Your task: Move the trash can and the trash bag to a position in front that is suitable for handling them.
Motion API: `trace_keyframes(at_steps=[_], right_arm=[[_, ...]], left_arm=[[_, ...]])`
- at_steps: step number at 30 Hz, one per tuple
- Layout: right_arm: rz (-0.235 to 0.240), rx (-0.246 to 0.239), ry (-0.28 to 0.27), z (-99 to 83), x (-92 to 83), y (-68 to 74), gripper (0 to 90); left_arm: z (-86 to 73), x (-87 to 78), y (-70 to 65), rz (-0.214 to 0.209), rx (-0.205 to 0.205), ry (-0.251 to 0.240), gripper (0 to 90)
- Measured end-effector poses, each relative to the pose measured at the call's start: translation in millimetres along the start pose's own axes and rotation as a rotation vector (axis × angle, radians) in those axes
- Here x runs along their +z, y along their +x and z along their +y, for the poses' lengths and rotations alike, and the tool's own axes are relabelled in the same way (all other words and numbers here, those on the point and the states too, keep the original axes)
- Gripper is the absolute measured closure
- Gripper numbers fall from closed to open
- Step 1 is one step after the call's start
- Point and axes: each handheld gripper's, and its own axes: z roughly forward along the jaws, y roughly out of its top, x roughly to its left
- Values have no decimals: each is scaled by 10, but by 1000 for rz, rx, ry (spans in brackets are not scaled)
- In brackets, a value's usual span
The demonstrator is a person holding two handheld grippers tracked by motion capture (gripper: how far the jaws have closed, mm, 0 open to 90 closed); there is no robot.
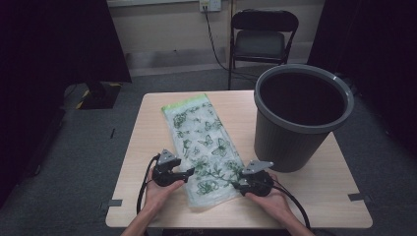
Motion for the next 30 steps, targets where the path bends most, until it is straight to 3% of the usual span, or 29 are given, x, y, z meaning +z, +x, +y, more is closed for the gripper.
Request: trace_keyframes(at_steps=[3,6,8,10,11,12,15,16,17,20,23,25,29,30], right_arm=[[38,-24,-10,68,93,121,552],[82,-53,-10,141,179,243,582],[92,-64,-13,190,189,258,621],[95,-46,-32,241,154,180,647],[67,-39,-41,267,129,118,664],[54,-25,-47,289,104,44,682],[-3,6,-47,320,94,-199,705],[-21,11,-50,323,104,-256,713],[-29,18,-49,321,121,-298,712],[-32,28,-34,300,194,-329,631],[-16,29,-26,304,272,-288,549],[-4,31,-25,320,324,-267,534],[30,11,-31,372,444,-171,532],[38,3,-35,390,473,-143,532]], left_arm=[[1,-8,36,-24,-38,27,334],[6,5,28,-2,5,38,345],[5,5,19,-13,9,31,357],[-2,19,-9,-10,43,42,362],[-6,36,-10,-25,36,41,367],[-13,62,-9,-53,2,44,375],[-25,140,-13,-60,7,73,410],[-37,162,-9,-65,-9,87,422],[-52,178,-7,-54,-8,116,424],[-82,151,-19,-46,37,127,429],[-122,95,7,-1,57,129,429],[-140,52,41,53,115,151,430],[-132,8,124,44,45,150,431],[-124,-1,124,57,64,146,431]])
